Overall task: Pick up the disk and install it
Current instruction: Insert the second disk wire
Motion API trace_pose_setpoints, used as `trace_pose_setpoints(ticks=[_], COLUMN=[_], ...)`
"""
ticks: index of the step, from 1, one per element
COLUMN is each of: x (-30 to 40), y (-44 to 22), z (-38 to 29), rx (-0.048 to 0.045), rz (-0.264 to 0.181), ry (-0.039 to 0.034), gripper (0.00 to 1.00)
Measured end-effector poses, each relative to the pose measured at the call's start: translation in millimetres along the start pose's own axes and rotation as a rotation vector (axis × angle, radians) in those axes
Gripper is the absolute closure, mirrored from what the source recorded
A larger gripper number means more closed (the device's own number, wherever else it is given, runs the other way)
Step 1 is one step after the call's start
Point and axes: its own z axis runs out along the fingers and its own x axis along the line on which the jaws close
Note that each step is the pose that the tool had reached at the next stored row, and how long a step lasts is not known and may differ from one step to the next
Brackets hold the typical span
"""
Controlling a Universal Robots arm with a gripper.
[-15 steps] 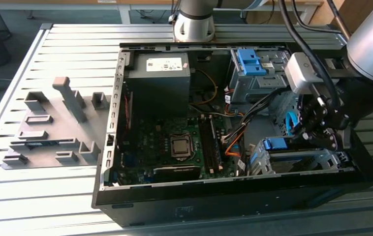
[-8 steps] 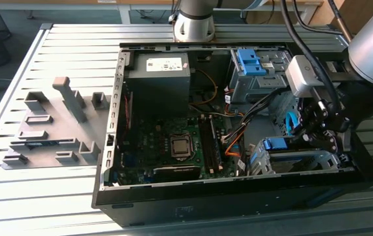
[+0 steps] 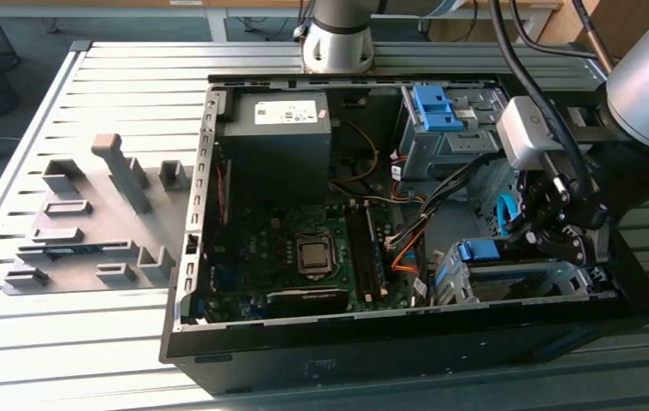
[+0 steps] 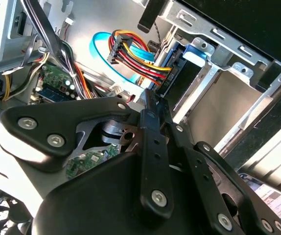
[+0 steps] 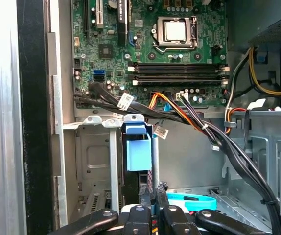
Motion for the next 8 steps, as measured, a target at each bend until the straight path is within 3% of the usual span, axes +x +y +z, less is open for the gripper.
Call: trace_pose_setpoints(ticks=[8], x=[0.3], y=[-0.1], z=[0.5], rx=[-0.0001], rz=[-0.003], ry=[0.0045], gripper=[0.84])
